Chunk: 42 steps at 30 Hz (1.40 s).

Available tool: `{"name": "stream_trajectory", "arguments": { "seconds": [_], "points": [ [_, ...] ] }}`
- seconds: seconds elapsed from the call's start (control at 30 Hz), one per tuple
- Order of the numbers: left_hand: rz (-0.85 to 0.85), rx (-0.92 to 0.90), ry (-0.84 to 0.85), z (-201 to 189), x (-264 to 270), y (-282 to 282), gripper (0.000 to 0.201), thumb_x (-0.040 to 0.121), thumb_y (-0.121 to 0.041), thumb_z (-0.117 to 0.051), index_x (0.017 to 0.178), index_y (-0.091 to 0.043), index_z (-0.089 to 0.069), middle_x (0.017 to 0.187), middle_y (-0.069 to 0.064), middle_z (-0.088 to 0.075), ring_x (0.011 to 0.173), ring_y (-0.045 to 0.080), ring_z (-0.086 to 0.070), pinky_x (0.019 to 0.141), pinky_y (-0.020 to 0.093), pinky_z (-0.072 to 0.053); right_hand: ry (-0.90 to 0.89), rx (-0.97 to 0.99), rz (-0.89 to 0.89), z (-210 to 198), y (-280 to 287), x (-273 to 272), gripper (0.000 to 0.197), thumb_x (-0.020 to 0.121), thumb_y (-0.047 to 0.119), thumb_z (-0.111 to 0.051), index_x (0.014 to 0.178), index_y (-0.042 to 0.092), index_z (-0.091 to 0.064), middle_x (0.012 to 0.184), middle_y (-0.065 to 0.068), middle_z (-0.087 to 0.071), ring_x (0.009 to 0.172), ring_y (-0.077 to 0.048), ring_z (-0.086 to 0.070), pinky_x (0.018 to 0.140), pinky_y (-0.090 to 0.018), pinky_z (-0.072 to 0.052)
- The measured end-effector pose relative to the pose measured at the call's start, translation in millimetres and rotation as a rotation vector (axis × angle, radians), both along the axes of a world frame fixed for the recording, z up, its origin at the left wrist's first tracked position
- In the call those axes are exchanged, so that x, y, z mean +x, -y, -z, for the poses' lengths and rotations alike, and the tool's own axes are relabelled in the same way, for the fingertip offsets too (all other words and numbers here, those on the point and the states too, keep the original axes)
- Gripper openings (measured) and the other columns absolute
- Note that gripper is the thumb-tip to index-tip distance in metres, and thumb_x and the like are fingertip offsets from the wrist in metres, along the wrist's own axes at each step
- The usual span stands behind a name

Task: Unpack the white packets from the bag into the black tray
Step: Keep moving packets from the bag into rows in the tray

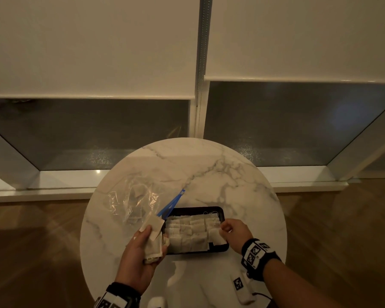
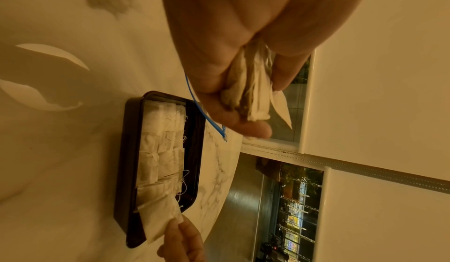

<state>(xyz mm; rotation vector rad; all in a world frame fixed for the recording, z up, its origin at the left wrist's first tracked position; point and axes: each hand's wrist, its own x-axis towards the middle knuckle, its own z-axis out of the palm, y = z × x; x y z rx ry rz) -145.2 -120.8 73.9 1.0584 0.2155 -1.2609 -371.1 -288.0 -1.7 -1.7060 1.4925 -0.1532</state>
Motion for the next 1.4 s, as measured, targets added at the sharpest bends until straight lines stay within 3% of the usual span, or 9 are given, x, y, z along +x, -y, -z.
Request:
{"name": "stream_trajectory", "arguments": {
  "seconds": [0.1,0.37,0.47,0.6,0.7,0.93,1.07,1.23,1.4],
  "points": [
    [-0.001,0.010,0.001,2.3,0.6,-1.6,0.029,0.098,-0.023,-0.057,0.125,-0.014,-0.060,0.118,0.022,-0.062,0.088,0.029,-0.064,0.056,0.031,-0.059,-0.065,-0.028,-0.034,3.7,-2.4,1.3,0.008,0.086,0.022,-0.066,0.081,0.027,-0.064,0.086,0.001,-0.068,0.077,-0.011,-0.062,0.058,-0.010,-0.040],
    [-0.042,0.005,-0.013,2.3,5.6,-10.3,0.026,0.099,-0.022,-0.056,0.123,-0.014,-0.058,0.109,0.020,-0.068,0.080,0.028,-0.071,0.053,0.030,-0.058,-0.239,-0.050,-0.103,9.9,-6.7,7.8,0.005,0.081,0.028,-0.059,0.077,0.027,-0.062,0.082,0.008,-0.064,0.075,-0.011,-0.061,0.068,-0.026,-0.054],
    [-0.035,0.023,0.006,0.3,6.8,-13.2,0.019,0.099,-0.023,-0.055,0.116,-0.015,-0.060,0.088,0.014,-0.074,0.080,0.028,-0.070,0.055,0.030,-0.057,-0.378,-0.140,-0.162,9.1,-6.5,11.6,0.010,0.081,0.030,-0.056,0.080,0.029,-0.066,0.095,0.005,-0.061,0.087,-0.014,-0.060,0.074,-0.029,-0.055],
    [-0.051,0.034,-0.014,1.3,7.5,-15.4,0.014,0.098,-0.022,-0.057,0.110,-0.017,-0.062,0.101,0.013,-0.070,0.085,0.029,-0.070,0.053,0.030,-0.057,-0.504,-0.173,-0.200,10.0,-5.5,14.7,0.019,0.087,0.031,-0.052,0.093,0.031,-0.070,0.110,0.001,-0.055,0.107,-0.019,-0.053,0.083,-0.031,-0.052],
    [-0.053,0.042,-0.018,3.9,8.4,-16.6,0.012,0.097,-0.022,-0.058,0.108,-0.018,-0.062,0.107,0.014,-0.068,0.087,0.029,-0.070,0.052,0.031,-0.057,-0.510,-0.169,-0.157,12.4,-3.4,13.7,0.021,0.088,0.032,-0.052,0.096,0.034,-0.071,0.112,-0.001,-0.054,0.113,-0.021,-0.047,0.085,-0.032,-0.052],
    [-0.043,0.058,-0.040,4.3,9.9,-17.9,0.010,0.097,-0.022,-0.058,0.106,-0.019,-0.061,0.117,0.017,-0.064,0.093,0.030,-0.067,0.051,0.031,-0.057,-0.514,-0.160,0.002,17.3,-4.3,14.6,0.014,0.081,0.045,-0.064,0.086,0.039,-0.076,0.110,0.002,-0.048,0.112,-0.022,-0.041,0.084,-0.038,-0.054],
    [-0.050,0.058,-0.031,4.3,10.9,-19.4,0.012,0.097,-0.022,-0.058,0.109,-0.018,-0.061,0.119,0.017,-0.064,0.095,0.031,-0.067,0.054,0.031,-0.058,-0.491,-0.137,0.061,23.1,-7.6,18.1,0.018,0.081,0.045,-0.062,0.091,0.037,-0.075,0.114,0.002,-0.047,0.112,-0.024,-0.040,0.087,-0.039,-0.052],
    [-0.044,0.039,-0.029,0.0,11.1,-21.7,0.008,0.098,-0.022,-0.056,0.103,-0.016,-0.061,0.107,0.020,-0.065,0.089,0.031,-0.065,0.054,0.030,-0.058,-0.417,-0.161,0.132,31.8,-11.7,19.7,0.015,0.084,0.033,-0.062,0.088,0.030,-0.076,0.110,-0.001,-0.052,0.107,-0.025,-0.045,0.082,-0.039,-0.054],
    [-0.047,0.054,-0.027,3.3,14.3,-25.2,0.010,0.097,-0.023,-0.058,0.105,-0.018,-0.062,0.111,0.019,-0.065,0.094,0.031,-0.065,0.055,0.030,-0.058,-0.408,-0.194,0.102,35.6,-12.4,21.7,0.017,0.084,0.021,-0.058,0.089,0.023,-0.075,0.108,-0.003,-0.054,0.104,-0.024,-0.047,0.079,-0.036,-0.053]
  ]
}}
